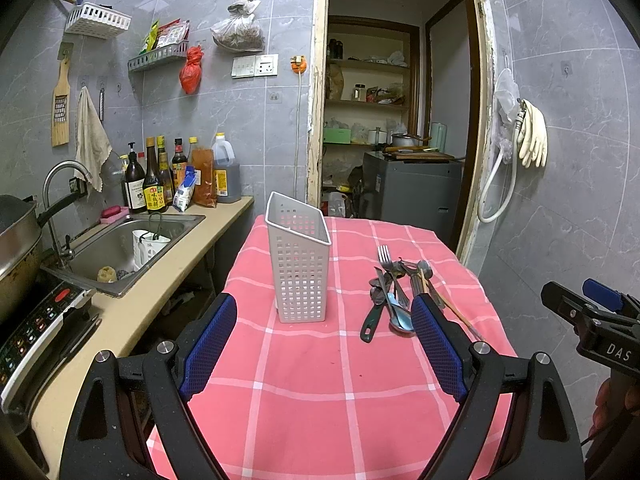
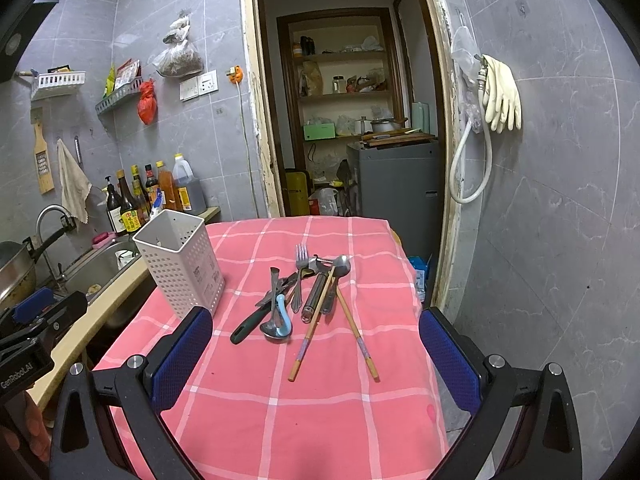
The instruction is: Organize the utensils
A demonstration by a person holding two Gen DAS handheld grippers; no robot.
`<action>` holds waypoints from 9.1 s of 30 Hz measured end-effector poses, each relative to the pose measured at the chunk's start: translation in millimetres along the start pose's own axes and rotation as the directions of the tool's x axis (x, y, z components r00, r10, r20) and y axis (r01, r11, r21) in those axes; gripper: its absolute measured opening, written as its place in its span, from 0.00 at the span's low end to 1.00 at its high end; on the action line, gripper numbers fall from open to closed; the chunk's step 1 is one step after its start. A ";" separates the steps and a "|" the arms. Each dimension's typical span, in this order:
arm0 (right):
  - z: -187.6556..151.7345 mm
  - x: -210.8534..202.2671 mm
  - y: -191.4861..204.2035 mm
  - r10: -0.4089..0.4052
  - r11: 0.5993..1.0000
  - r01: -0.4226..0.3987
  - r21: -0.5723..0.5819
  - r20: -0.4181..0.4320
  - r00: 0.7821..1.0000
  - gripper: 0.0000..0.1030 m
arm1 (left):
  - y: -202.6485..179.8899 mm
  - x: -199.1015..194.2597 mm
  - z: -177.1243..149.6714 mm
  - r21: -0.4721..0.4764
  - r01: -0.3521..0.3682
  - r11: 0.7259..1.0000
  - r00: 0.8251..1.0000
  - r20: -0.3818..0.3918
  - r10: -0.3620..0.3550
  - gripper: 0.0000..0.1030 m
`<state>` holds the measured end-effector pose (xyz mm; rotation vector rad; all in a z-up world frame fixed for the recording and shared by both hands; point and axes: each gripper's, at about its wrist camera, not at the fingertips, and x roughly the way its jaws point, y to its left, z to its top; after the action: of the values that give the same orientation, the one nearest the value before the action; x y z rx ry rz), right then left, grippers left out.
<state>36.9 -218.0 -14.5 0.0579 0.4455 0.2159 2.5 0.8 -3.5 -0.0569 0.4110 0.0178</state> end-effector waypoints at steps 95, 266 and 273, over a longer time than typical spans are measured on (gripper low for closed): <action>38.7 207.2 -105.6 0.220 0.974 -0.182 0.133 -0.372 0.902 0.47 | -62.3 254.7 37.0 -0.088 0.162 0.983 0.916 -0.357 -0.182 0.46; 49.5 391.2 -94.2 0.432 0.794 -0.585 -0.166 -0.523 0.735 0.26 | -54.6 444.1 49.1 -0.232 0.104 0.967 0.793 -0.567 -0.221 0.18; 51.0 391.1 -88.7 0.426 0.769 -0.608 -0.194 -0.554 0.715 0.12 | -56.2 441.7 48.0 -0.231 0.102 0.967 0.804 -0.553 -0.218 0.18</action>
<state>420.5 -219.1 -142.4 -0.2503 0.8837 0.9027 428.1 -50.0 -133.2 -0.2938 1.0161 -0.1332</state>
